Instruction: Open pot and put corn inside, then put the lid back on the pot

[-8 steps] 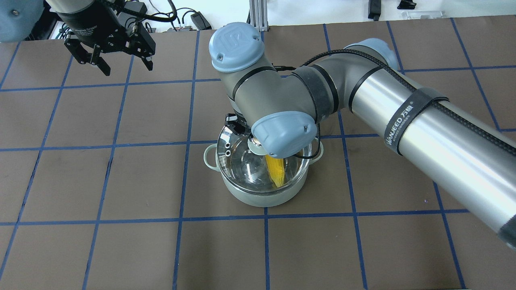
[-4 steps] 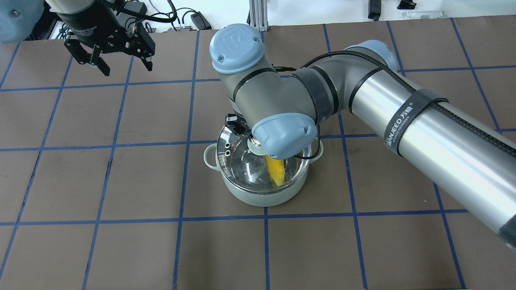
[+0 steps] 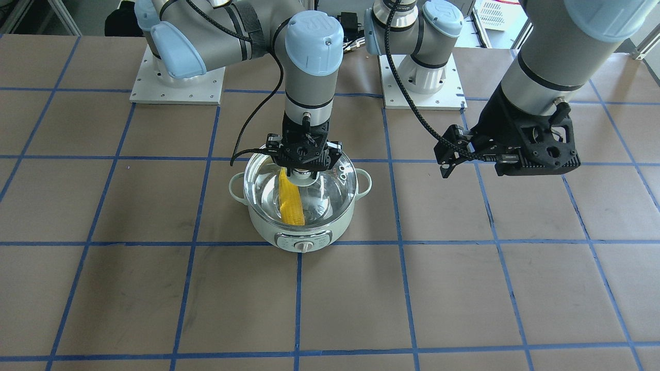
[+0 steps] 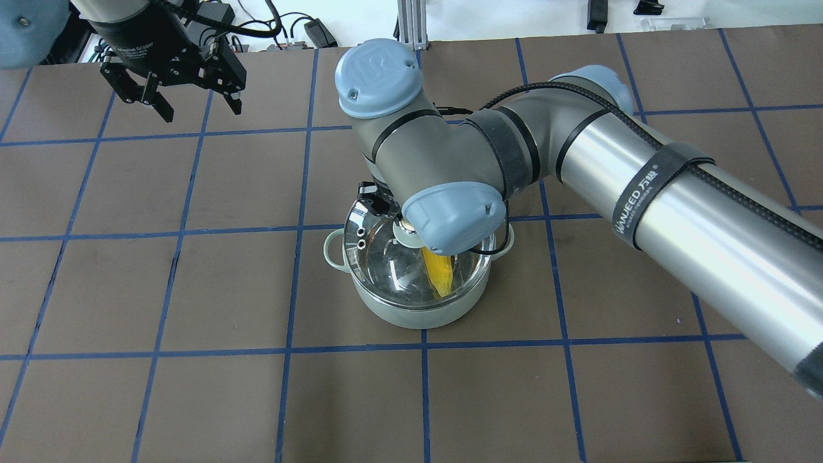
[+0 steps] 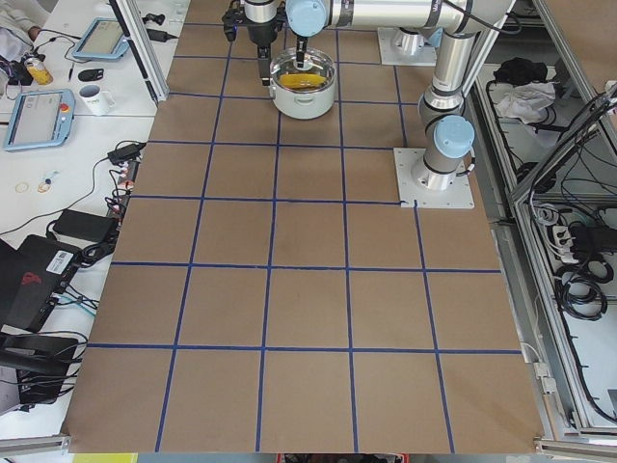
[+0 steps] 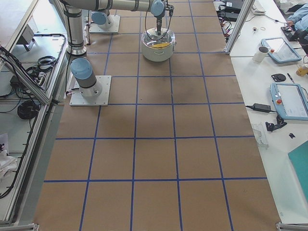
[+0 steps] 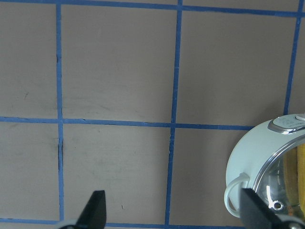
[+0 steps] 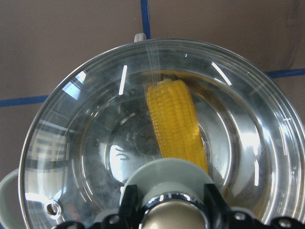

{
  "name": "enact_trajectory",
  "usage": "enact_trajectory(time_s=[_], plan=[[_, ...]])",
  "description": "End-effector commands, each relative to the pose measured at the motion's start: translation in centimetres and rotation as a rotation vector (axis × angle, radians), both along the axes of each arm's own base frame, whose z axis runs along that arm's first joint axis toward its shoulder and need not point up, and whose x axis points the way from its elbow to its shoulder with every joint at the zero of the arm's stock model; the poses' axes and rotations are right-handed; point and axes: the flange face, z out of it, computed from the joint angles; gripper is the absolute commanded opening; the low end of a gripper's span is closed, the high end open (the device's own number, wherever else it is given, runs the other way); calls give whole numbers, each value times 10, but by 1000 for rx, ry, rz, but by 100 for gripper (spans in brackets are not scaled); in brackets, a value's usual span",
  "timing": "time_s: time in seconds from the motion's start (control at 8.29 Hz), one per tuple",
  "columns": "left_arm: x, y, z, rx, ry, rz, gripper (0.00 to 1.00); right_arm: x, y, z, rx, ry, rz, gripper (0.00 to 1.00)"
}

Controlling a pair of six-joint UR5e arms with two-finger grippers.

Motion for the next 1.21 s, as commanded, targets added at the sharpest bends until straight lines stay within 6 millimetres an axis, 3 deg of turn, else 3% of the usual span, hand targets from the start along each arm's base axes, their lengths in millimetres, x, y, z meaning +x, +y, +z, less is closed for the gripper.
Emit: enact_trajectory(time_s=[0.0,0.12,0.24,0.36,0.48,0.6,1.09], plan=[[0,0,0,1,1,-2,100,0,0,-1,3,-3,0,0],[0,0,0,1,1,-2,100,1,0,-2,6,-2,2,0],[0,1,1,1,1,-2,100,0,0,-2,4,-1,5,18],[0,1,1,1,-1,-2,100,0,0,-1,-1,5,8,42],[0,1,1,0,-1,-2,100,0,0,-1,2,6,9,91],[0,1,1,-1,-1,-3,100,0,0,-1,5,2,11,100],[0,1,1,-1,-1,-3,100,0,0,0,2,4,14,100]])
